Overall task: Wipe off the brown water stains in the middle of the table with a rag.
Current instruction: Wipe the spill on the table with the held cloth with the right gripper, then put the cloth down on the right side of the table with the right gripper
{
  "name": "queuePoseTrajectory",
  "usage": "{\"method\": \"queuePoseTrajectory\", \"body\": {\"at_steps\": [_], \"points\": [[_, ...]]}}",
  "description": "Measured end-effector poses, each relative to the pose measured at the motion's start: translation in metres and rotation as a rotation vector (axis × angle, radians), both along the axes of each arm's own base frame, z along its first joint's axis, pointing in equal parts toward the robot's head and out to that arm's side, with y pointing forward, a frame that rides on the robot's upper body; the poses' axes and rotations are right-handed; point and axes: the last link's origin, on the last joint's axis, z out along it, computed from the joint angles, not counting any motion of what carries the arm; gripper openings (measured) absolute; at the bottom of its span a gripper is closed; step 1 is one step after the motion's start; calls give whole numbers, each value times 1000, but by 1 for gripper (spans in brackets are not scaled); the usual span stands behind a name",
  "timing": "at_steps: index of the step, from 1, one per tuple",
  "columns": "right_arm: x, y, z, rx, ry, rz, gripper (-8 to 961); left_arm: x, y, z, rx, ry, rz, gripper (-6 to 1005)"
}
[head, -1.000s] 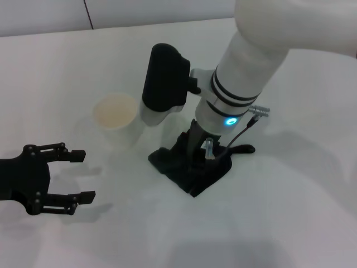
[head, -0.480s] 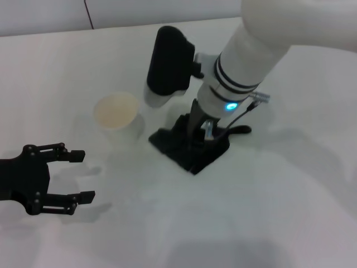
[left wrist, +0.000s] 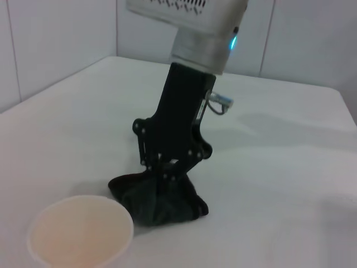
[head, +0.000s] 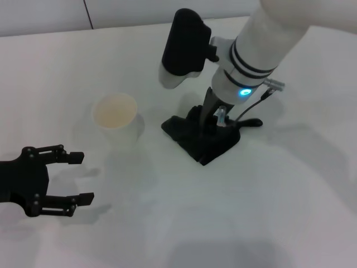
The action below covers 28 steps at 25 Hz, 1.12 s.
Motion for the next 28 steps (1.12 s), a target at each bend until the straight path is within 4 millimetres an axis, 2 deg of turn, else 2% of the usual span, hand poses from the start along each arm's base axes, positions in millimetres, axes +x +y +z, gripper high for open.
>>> {"method": "queuePoseTrajectory", "body": {"at_steps": [6,13,19,28], "points": [[12,-5,25,-41,30,-28,101,-1,-1,0,4,1,-5,861],[36,-9,55,-30,30,-64,121,0,1,2,14,-2,-10,861],[51,-14,64,-52,39,-96,138,0,1,2,17,-4,-12,861],[53,-17,64,-55,88,-119,163,0,2,2,23,-9,-13,860]]}}
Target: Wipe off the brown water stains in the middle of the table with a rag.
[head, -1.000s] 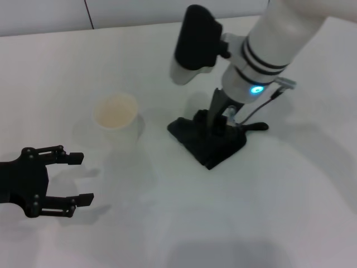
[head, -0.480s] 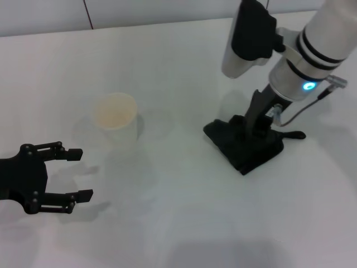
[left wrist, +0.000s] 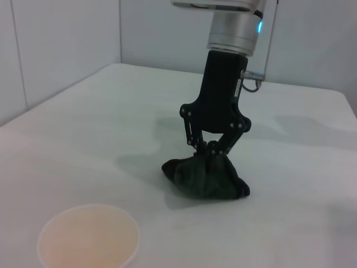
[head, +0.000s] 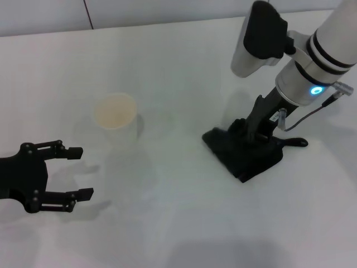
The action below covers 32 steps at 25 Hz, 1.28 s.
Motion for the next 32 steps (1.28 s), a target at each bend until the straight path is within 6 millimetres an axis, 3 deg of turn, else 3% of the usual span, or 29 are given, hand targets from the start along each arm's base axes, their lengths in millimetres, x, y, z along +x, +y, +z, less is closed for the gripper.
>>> {"method": "queuePoseTrajectory", "body": {"at_steps": [3,9,14,19,24,32], "points": [[0,0,4,11,39,-6,172,0,0,0,4,-4,1,860],[-1,-9,23,52,78,41,294,-3,-3,0,8,-8,10,860],[11,-19,44,49,147,46,395,-3,-3,0,12,-11,11,860],[29,-31,66,42,291,65,601,-6,-5,1,28,-23,18,860],[45,-46,85,36,426,77,692,-7,-7,0,46,-57,19,860],[71,-55,92,107,539,104,690,-9,-9,0,76,-86,27,860]]}}
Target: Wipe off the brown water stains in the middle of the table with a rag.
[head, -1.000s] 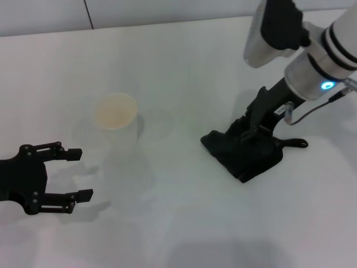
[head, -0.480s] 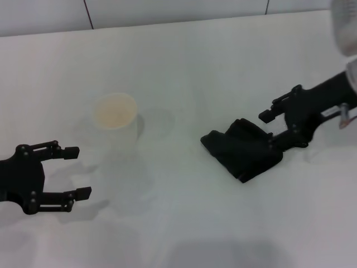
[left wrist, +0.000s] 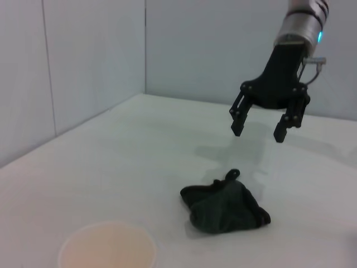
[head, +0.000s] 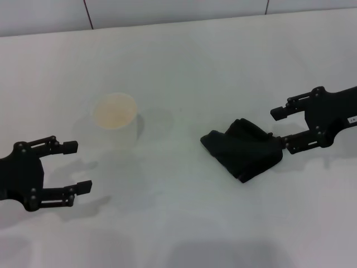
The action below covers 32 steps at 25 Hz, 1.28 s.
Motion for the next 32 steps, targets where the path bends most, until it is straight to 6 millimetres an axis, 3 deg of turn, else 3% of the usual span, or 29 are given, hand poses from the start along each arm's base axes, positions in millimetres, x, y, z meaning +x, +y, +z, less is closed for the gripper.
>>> {"method": "queuePoseTrajectory", "body": {"at_steps": [9,19,32], "points": [[21,-7,-3,58,116,-11,667,-4,-5,-1,42,-50,19,860],[25,-8,-14,74,172,-10,624,-3,-5,-6,34,-75,25,860],[35,-18,-11,87,202,-14,624,-8,-10,-6,35,-74,47,860]]}}
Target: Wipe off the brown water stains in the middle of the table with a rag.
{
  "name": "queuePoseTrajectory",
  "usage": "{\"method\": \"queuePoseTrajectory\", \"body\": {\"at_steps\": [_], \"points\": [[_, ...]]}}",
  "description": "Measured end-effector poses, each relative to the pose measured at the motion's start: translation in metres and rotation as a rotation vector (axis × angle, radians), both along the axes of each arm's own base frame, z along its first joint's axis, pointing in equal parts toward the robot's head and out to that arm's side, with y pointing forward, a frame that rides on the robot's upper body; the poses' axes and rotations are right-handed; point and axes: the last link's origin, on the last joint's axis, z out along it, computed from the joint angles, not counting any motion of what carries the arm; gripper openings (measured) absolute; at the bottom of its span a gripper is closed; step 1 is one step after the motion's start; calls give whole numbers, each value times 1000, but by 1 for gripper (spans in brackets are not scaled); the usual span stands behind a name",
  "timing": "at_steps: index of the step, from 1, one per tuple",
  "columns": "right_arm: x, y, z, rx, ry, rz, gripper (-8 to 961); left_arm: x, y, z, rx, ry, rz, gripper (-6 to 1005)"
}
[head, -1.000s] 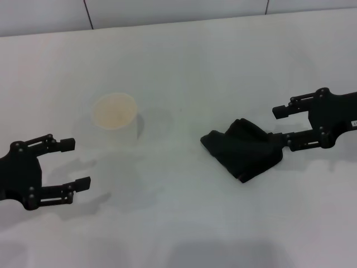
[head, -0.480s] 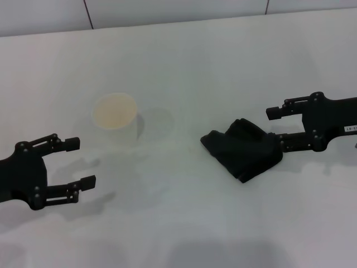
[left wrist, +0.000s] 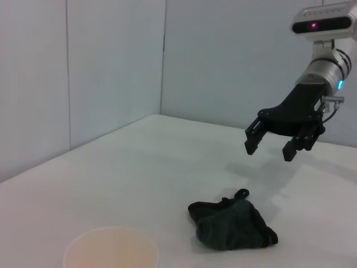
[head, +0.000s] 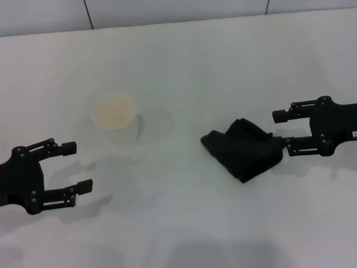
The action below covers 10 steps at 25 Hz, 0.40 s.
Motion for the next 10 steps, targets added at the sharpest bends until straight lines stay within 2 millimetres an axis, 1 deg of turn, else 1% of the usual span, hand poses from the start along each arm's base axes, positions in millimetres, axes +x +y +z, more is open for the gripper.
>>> {"method": "queuePoseTrajectory", "body": {"at_steps": [10], "points": [[5,1,3,-6,-32,-28,624,0,0,1,-3,1,9,860]]}}
